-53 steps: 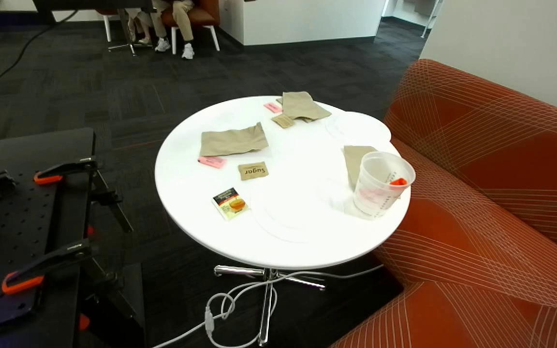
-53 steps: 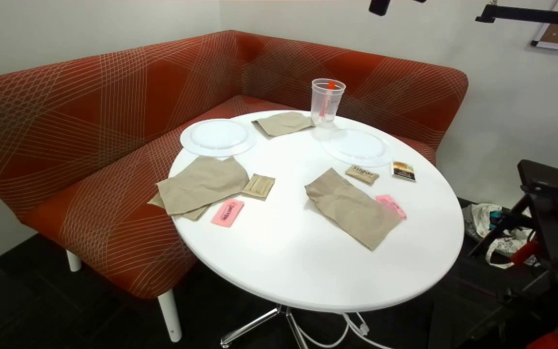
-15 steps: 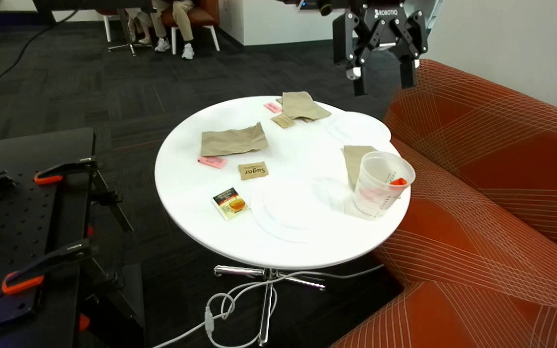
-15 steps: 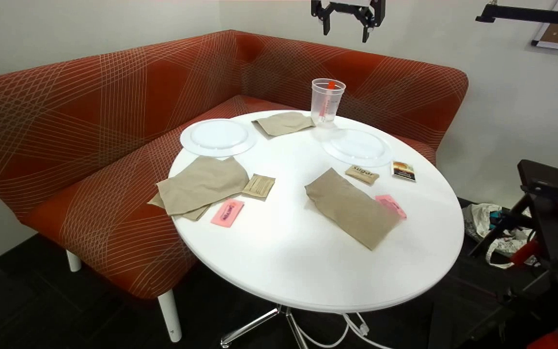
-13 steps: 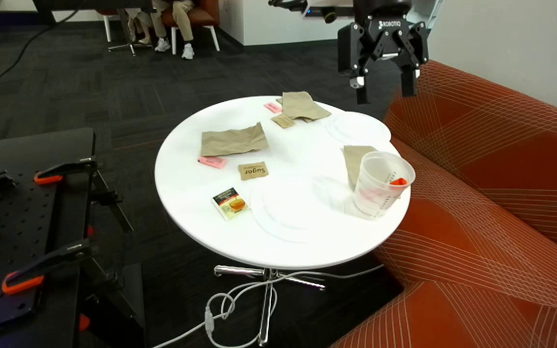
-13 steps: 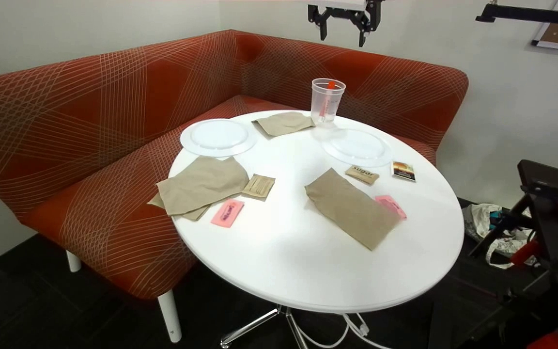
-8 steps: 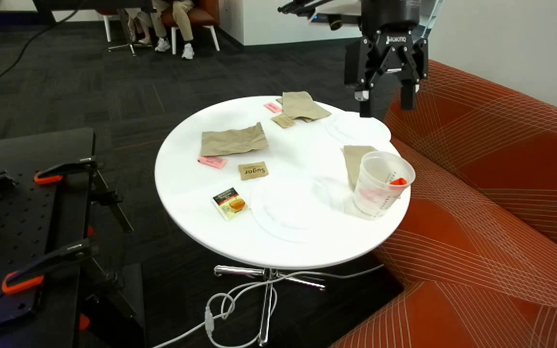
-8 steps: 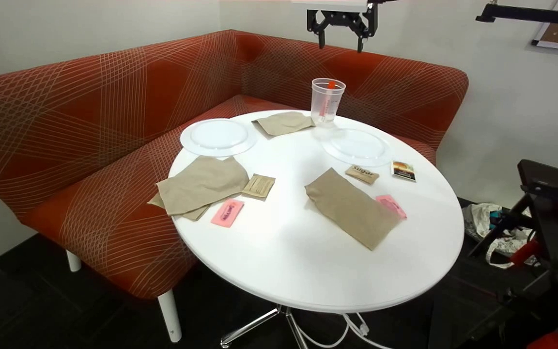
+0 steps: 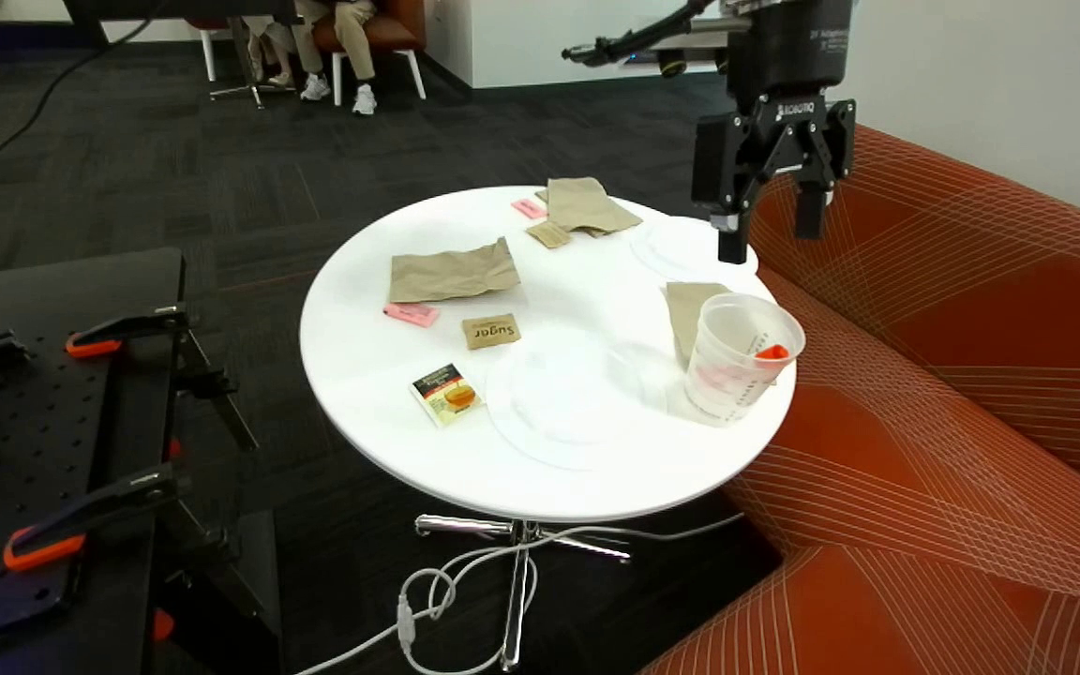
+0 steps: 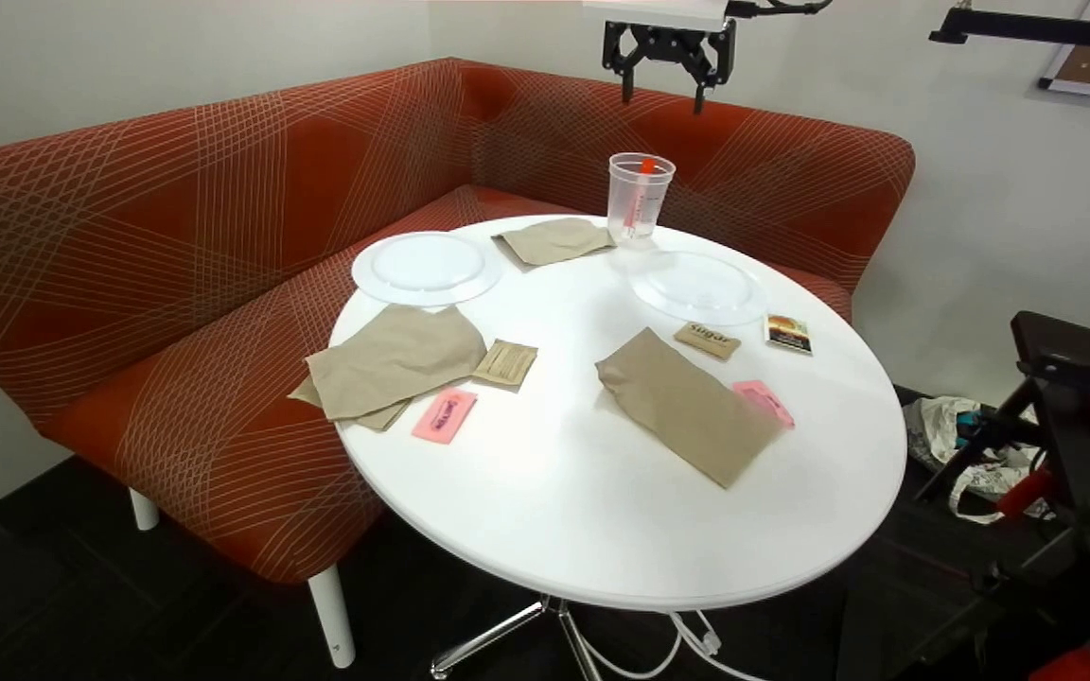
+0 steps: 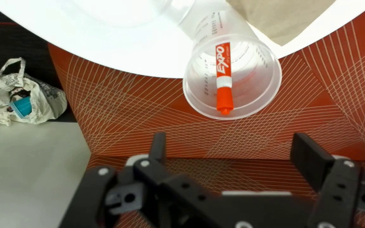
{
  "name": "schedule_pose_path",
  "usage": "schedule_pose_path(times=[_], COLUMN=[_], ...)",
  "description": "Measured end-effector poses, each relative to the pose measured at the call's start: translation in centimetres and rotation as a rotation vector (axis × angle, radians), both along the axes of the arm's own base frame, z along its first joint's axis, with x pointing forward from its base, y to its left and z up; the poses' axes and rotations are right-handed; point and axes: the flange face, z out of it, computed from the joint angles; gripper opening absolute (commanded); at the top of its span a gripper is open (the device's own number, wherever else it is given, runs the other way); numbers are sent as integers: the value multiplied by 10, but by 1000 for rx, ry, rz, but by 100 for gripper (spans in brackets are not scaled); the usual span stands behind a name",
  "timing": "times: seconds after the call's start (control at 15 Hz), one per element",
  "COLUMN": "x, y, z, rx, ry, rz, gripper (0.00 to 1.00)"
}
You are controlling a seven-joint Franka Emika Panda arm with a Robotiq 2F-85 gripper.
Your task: Move the marker from the cup to the table
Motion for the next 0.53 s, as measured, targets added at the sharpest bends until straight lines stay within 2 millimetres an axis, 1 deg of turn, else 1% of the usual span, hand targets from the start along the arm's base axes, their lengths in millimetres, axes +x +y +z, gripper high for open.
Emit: schedule_pose_path(times=[0.07, 0.13, 0.2, 0.27, 0.33, 0.4, 0.47, 0.53], x=[0, -1, -2, -3, -4, -5, -6, -7], y=[-3, -5, -7, -9, -10, -11, -12, -12], z=[-4, -8, -12, -16, -19, -21, -23, -24], rx=[6, 11, 15, 18, 21, 24, 25, 27], ry=[-9, -16, -17, -17, -17, -17, -16, -15], rz=[-3, -6, -9, -13, -17, -19, -21, -22], gripper=[100, 96, 80, 71, 70, 63, 54, 47])
